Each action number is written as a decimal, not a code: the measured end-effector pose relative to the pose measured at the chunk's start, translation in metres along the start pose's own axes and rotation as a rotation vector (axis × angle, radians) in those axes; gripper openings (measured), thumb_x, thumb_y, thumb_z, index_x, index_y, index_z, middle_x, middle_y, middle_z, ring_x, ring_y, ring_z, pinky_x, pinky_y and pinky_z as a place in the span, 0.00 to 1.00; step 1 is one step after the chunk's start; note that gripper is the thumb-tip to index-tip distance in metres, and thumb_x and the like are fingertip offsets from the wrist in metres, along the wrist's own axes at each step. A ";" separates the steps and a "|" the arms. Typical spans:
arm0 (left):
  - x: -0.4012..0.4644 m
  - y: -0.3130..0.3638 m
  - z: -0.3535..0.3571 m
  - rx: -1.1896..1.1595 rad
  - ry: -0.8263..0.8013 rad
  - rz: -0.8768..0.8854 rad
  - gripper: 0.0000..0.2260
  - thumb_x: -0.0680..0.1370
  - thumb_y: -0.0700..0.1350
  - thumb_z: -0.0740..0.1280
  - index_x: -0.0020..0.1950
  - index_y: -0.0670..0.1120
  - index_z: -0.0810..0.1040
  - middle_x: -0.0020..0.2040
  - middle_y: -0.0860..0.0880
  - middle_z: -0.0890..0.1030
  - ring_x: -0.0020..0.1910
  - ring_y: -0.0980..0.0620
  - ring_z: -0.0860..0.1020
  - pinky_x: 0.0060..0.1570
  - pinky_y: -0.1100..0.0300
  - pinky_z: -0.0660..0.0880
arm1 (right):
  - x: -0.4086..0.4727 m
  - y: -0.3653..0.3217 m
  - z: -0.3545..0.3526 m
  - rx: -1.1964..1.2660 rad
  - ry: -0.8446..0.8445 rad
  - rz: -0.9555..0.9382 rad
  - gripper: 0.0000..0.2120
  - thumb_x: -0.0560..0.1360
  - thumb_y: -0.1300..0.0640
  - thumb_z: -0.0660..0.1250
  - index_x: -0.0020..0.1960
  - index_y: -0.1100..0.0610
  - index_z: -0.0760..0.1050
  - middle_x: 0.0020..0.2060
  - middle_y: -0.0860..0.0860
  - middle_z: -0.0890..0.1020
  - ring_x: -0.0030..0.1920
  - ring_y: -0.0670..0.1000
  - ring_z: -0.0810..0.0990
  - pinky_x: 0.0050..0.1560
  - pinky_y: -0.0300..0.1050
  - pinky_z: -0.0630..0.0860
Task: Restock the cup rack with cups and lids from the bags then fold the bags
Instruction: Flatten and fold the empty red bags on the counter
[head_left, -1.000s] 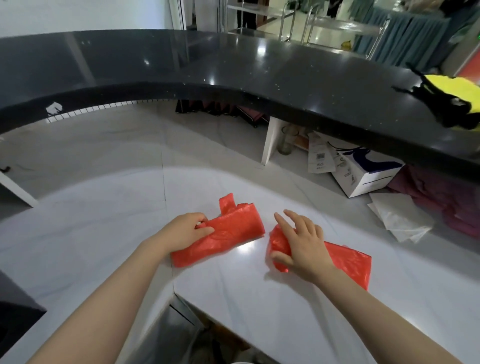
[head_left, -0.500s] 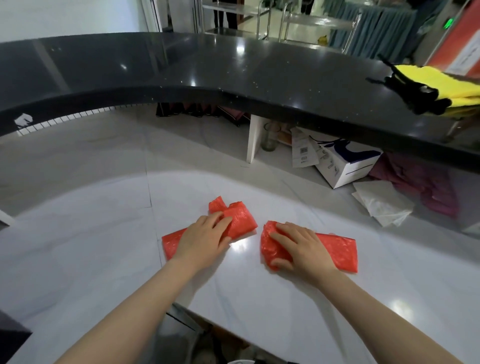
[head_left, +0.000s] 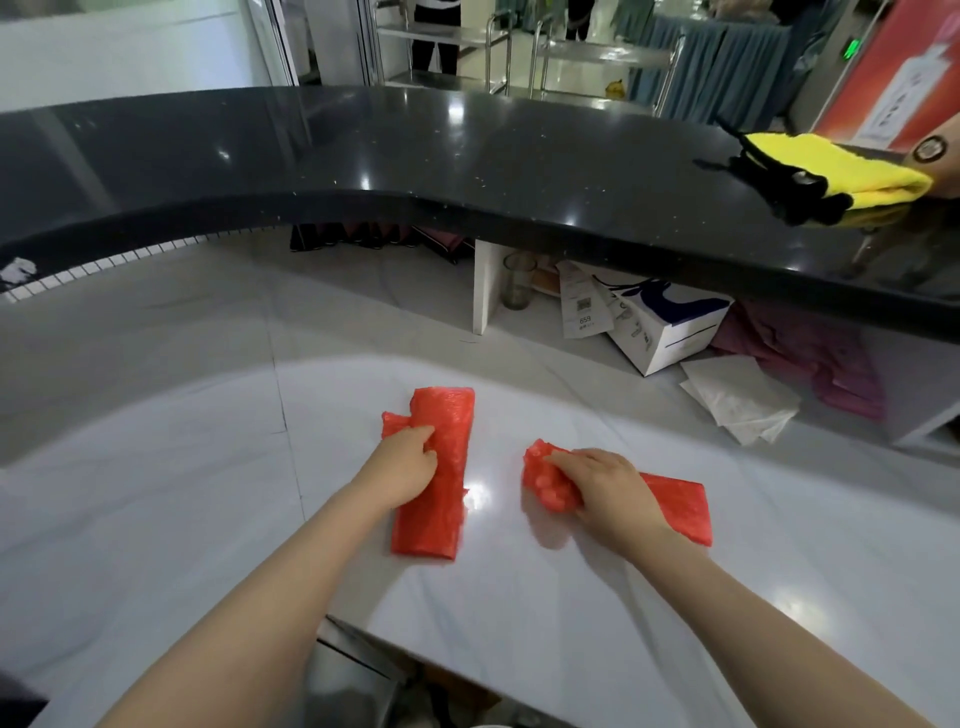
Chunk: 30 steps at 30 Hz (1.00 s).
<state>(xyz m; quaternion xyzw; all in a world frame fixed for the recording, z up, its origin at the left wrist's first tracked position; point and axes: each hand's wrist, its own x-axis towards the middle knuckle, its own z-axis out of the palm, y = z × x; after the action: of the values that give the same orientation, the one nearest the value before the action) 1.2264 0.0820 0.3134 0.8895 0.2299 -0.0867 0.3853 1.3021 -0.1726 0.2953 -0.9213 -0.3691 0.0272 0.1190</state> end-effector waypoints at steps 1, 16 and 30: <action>-0.003 0.003 0.000 -0.168 -0.020 -0.048 0.13 0.79 0.37 0.57 0.59 0.48 0.75 0.59 0.40 0.78 0.51 0.44 0.81 0.55 0.54 0.77 | 0.004 -0.004 -0.005 0.006 0.039 0.079 0.18 0.75 0.54 0.64 0.64 0.50 0.74 0.56 0.53 0.80 0.60 0.56 0.74 0.59 0.44 0.65; -0.030 0.007 -0.008 -1.181 -0.106 -0.293 0.09 0.79 0.34 0.58 0.44 0.41 0.76 0.32 0.45 0.79 0.36 0.48 0.77 0.37 0.58 0.78 | 0.091 -0.091 -0.013 1.136 0.027 0.652 0.04 0.69 0.61 0.72 0.40 0.55 0.78 0.36 0.53 0.82 0.38 0.53 0.81 0.46 0.51 0.80; -0.028 -0.007 -0.010 -0.880 -0.098 -0.206 0.10 0.79 0.34 0.59 0.53 0.45 0.76 0.43 0.46 0.78 0.41 0.51 0.76 0.42 0.62 0.73 | 0.099 -0.091 0.007 0.856 -0.024 0.560 0.23 0.68 0.56 0.76 0.58 0.53 0.71 0.46 0.52 0.82 0.47 0.53 0.81 0.52 0.49 0.77</action>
<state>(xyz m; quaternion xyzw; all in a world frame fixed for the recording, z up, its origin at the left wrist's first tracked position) 1.1984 0.0835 0.3248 0.6084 0.3134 -0.0605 0.7266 1.3116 -0.0402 0.3141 -0.8532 -0.0653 0.2172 0.4697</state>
